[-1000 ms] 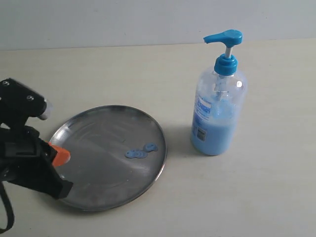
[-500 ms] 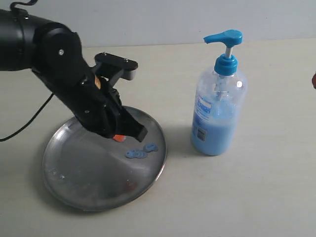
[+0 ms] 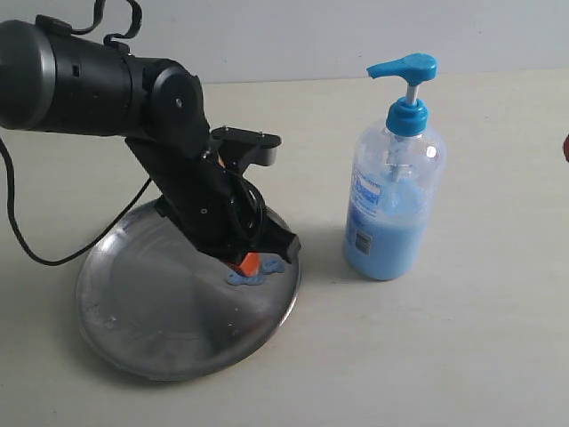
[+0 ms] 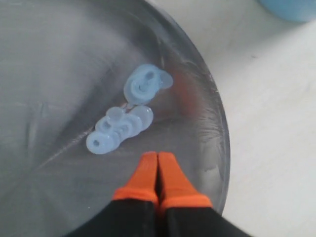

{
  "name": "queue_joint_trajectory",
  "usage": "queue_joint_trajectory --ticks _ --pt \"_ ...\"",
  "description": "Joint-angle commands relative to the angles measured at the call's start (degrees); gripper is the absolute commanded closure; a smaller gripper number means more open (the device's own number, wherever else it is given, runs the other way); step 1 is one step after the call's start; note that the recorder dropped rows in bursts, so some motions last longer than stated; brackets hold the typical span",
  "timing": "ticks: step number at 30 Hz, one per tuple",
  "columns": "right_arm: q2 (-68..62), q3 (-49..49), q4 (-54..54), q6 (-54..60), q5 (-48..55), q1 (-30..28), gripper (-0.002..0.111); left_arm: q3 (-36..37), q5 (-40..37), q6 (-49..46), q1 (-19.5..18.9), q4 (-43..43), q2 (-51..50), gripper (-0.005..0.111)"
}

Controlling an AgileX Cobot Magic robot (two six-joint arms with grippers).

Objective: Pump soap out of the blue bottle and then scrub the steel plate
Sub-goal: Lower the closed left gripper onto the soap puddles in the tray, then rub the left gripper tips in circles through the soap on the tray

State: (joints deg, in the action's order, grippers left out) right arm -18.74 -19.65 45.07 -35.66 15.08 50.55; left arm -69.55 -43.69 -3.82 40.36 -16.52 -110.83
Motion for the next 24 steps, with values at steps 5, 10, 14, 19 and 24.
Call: queue_joint_trajectory --ticks 5,10,14,19,24 --pt "-0.05 0.36 0.58 -0.79 0.40 0.13 0.108 -0.42 2.73 -0.30 0.14 -2.16 -1.68 0.107" --pt "-0.05 0.36 1.59 -0.79 0.17 0.13 0.108 -0.42 5.07 -0.30 0.14 -2.06 -3.76 0.107" --pt "-0.05 0.36 1.88 -0.79 -0.03 0.13 0.108 -0.42 8.75 -0.30 0.14 -2.45 -5.56 0.107" --pt "-0.05 0.36 2.28 -0.79 -0.39 0.13 0.108 -0.42 13.23 -0.30 0.14 -5.82 -7.93 0.107" --pt "-0.05 0.36 2.66 -0.80 -0.39 0.13 0.108 -0.42 15.59 -0.30 0.14 -7.80 -8.22 0.107"
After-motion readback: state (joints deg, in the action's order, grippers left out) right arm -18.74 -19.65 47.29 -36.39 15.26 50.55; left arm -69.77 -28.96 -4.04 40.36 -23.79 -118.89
